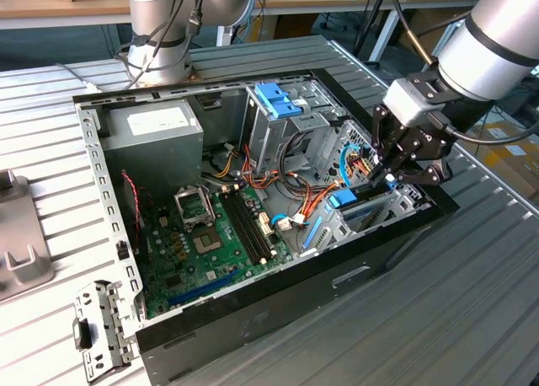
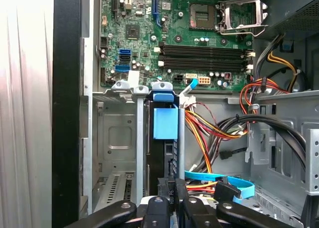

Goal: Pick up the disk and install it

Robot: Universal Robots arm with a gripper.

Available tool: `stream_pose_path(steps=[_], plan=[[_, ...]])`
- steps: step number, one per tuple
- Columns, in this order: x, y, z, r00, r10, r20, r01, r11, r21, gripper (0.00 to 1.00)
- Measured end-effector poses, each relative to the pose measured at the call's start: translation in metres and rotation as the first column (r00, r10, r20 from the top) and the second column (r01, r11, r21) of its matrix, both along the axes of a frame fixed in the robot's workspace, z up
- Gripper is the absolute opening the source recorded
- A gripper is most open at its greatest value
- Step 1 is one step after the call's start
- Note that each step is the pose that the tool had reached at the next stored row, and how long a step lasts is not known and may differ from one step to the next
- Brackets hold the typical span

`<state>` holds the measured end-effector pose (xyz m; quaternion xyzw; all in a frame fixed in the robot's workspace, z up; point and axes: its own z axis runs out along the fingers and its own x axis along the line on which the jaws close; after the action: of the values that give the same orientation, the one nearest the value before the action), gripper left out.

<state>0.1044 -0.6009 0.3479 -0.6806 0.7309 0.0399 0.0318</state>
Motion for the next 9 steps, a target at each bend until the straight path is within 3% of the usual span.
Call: stream_pose_path(steps=[9], plan=[[0.0015,0.0,-0.0015,1.0,0.0,-0.0036,0.0,1.0,0.0012,0.17]])
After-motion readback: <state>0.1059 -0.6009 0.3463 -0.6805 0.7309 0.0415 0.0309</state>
